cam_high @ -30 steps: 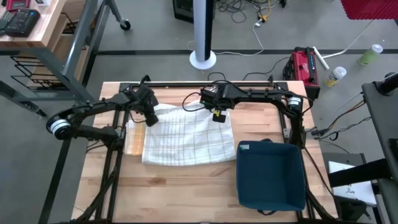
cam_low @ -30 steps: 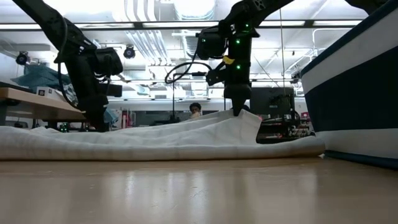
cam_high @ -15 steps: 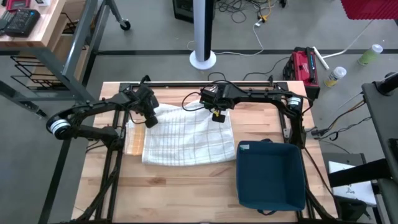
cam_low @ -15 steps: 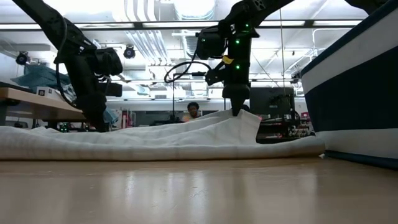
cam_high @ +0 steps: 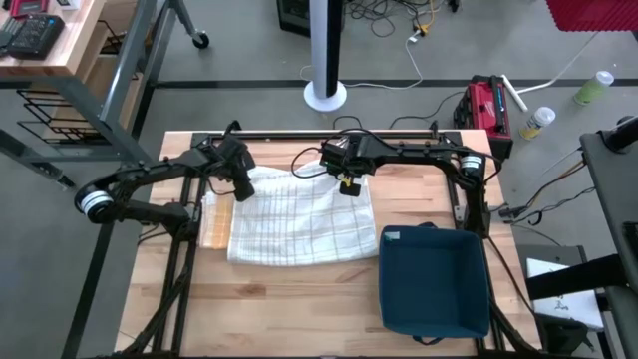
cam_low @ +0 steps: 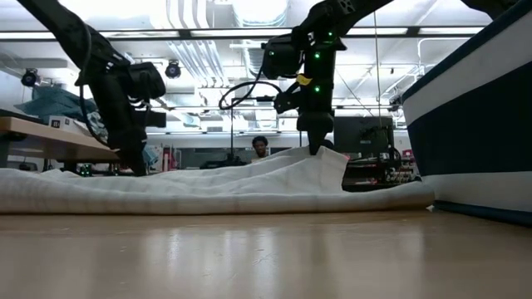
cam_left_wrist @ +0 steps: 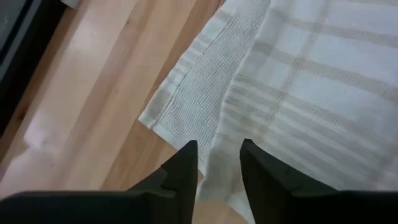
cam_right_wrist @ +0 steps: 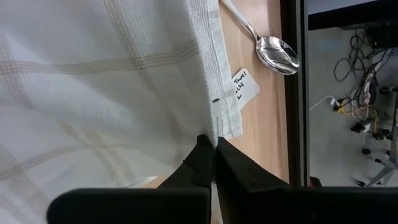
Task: Fold towel
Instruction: Fold the white towel
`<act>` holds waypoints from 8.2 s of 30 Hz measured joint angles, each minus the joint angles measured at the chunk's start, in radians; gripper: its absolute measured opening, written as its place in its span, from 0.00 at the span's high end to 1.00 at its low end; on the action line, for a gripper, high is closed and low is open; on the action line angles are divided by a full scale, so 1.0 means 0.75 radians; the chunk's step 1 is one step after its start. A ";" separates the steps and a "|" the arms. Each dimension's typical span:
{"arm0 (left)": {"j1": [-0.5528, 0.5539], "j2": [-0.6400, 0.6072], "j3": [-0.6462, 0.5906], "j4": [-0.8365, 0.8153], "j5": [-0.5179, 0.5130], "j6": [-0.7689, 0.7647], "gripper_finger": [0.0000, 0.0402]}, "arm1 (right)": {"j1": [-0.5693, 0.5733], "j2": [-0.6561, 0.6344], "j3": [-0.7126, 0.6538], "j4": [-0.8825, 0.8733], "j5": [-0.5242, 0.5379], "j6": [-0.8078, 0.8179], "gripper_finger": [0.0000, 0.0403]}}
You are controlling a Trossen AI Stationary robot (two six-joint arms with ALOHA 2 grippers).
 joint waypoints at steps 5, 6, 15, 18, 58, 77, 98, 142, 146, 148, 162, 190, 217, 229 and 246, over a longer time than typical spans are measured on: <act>0.000 0.046 -0.001 0.030 -0.001 0.000 0.68 | 0.000 0.000 0.000 0.004 0.000 -0.003 1.00; 0.000 0.057 -0.001 0.028 -0.001 0.001 0.67 | 0.000 0.000 0.000 0.004 0.000 -0.003 1.00; -0.006 0.131 -0.001 0.020 0.097 0.055 0.78 | 0.000 0.000 0.000 0.006 -0.001 -0.015 1.00; -0.013 0.111 -0.001 0.016 0.101 0.066 0.95 | 0.000 0.000 0.000 0.005 -0.001 -0.021 1.00; 0.013 0.418 0.111 0.273 -0.349 0.005 0.96 | -0.123 0.055 0.000 0.109 0.151 -0.034 0.93; -0.008 -0.123 0.316 -0.378 0.190 -0.063 0.79 | -0.121 -0.161 0.001 -0.078 -0.625 -0.269 0.63; -0.956 0.028 0.314 -0.633 0.028 -0.483 0.66 | 0.304 -0.239 -0.201 -0.207 -0.664 -0.041 0.73; -1.251 0.368 0.219 -0.541 -0.044 -0.955 0.97 | 0.635 -0.122 -0.124 0.241 -0.636 0.258 0.59; -1.251 0.369 0.219 -0.537 -0.046 -0.991 0.99 | 0.679 -0.197 -0.031 0.200 -0.860 0.231 0.66; -1.252 0.368 0.218 -0.534 -0.045 -1.003 0.99 | 0.713 -0.253 -0.023 0.138 -0.992 0.231 0.70; -1.252 0.365 0.218 -0.510 -0.055 -1.037 0.99 | 1.094 -0.534 -0.338 -0.271 -0.708 0.656 0.99; -1.252 0.366 0.218 -0.616 0.029 -1.168 0.99 | 1.201 -0.882 -0.986 -0.379 -0.186 0.485 1.00; -1.254 0.366 0.215 -0.733 -0.041 -1.303 0.99 | 0.841 -0.506 -0.169 0.124 -0.270 0.450 0.88; -1.253 0.366 0.213 -0.728 -0.043 -1.303 0.99 | 0.806 0.057 0.019 -0.032 -0.508 0.525 0.62; -1.252 0.289 0.255 -0.726 -0.001 -1.248 0.90 | 0.769 0.283 0.048 -0.043 -0.471 0.644 0.66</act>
